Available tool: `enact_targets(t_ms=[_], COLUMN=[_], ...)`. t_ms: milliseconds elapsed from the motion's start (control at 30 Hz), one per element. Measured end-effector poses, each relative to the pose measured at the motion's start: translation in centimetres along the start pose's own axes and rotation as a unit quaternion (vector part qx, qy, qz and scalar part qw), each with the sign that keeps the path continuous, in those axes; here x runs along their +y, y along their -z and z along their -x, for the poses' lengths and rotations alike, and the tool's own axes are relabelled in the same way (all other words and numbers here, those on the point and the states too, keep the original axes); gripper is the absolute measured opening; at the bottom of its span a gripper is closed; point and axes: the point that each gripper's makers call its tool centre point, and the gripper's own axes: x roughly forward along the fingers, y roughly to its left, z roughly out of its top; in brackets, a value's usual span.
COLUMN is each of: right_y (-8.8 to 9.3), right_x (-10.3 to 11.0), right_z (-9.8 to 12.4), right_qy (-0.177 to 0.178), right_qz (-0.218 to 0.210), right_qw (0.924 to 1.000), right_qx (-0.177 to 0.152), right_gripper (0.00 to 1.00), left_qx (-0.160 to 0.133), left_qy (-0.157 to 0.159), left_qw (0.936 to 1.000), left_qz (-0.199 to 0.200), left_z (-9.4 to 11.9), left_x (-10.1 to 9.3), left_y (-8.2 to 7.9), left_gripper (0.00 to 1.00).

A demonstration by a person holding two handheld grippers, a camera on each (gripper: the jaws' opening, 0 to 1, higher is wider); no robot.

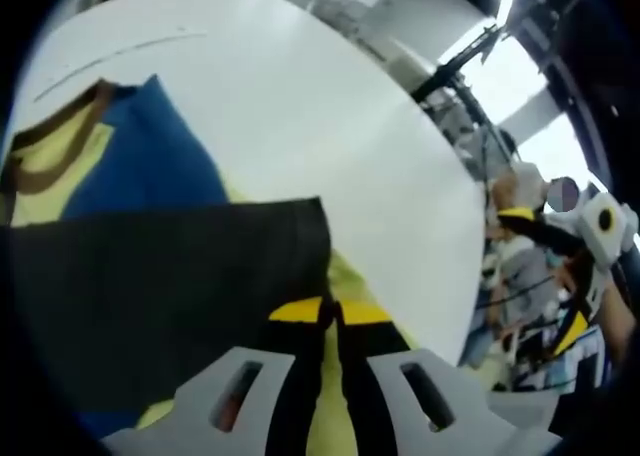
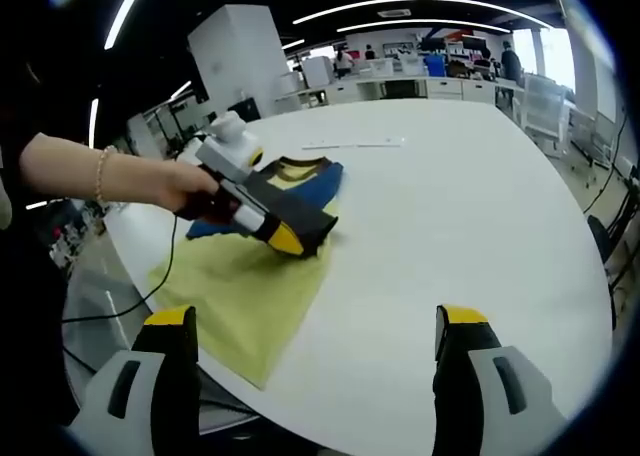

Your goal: Fold the garment on the visible template until the final outline fits inside the template.

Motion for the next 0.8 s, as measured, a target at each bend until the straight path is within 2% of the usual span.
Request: enact_targets(t_ms=[267, 800], right_y=[-0.2, -1.0], right_x=[0.2, 1.0], right_z=[-0.1, -0.1], right_qy=[-0.002, -0.006], right_qz=[0.001, 0.009], right_qw=[1.0, 0.9999], right_qx=[0.001, -0.002], right_gripper=[0.98, 0.98], left_qx=[0.015, -0.001], left_qy=[0.011, 0.013], left_qw=[0.9998, 0.9998], left_qz=[-0.01, -0.015], left_z=[-0.3, 1.5], left_x=[-0.5, -0.6], left_y=[0.6, -0.2], left_gripper=[0.0, 0.07])
